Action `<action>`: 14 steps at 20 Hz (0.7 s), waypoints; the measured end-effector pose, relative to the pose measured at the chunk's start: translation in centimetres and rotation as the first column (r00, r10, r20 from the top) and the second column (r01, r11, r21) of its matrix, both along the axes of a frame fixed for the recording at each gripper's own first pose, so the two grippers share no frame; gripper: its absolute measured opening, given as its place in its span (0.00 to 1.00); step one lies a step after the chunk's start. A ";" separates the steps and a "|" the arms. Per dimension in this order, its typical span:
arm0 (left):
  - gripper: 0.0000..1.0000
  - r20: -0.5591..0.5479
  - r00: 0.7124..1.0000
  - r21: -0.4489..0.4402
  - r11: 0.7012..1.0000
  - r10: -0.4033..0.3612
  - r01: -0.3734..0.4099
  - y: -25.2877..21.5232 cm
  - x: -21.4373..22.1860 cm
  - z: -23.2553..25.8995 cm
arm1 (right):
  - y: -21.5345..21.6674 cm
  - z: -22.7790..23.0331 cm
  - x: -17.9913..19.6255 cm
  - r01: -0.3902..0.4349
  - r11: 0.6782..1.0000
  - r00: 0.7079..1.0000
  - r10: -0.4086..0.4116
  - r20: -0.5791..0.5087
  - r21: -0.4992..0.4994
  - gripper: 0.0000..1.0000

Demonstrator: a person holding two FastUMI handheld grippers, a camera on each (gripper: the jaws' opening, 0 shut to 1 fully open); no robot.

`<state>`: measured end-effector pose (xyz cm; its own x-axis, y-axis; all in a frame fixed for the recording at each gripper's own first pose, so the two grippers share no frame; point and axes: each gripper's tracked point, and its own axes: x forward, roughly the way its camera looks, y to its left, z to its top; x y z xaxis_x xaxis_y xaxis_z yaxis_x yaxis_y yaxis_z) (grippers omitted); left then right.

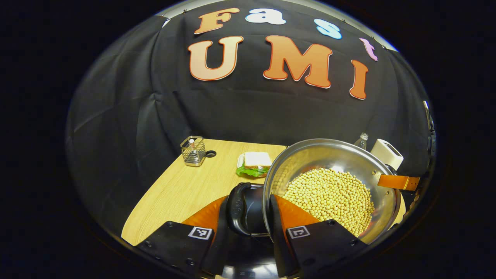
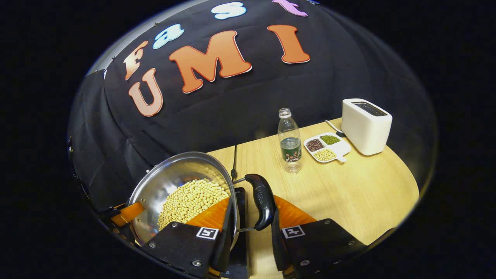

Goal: First push the handle of the pot to place it horizontally, then grasp the pot with both hands and set it on the induction cooktop.

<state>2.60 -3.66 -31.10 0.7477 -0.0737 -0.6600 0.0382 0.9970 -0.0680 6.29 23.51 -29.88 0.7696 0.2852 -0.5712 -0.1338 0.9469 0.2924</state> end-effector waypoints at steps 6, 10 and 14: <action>0.56 -0.055 0.998 -0.007 1.000 0.022 -0.022 3.0 -0.5 -3.3 | 3.0 -3.0 -0.5 -0.024 1.000 0.999 0.023 -0.045 -0.018 0.46; 0.54 -0.082 0.996 0.005 1.000 0.017 -0.016 3.9 -0.6 -5.0 | 4.2 -5.0 -0.8 -0.036 0.999 0.997 0.034 -0.076 -0.021 0.46; 0.59 -0.104 0.995 0.010 1.000 0.014 -0.013 4.9 -0.9 -6.9 | 4.9 -6.8 -1.2 -0.038 0.999 0.994 0.035 -0.104 -0.025 0.46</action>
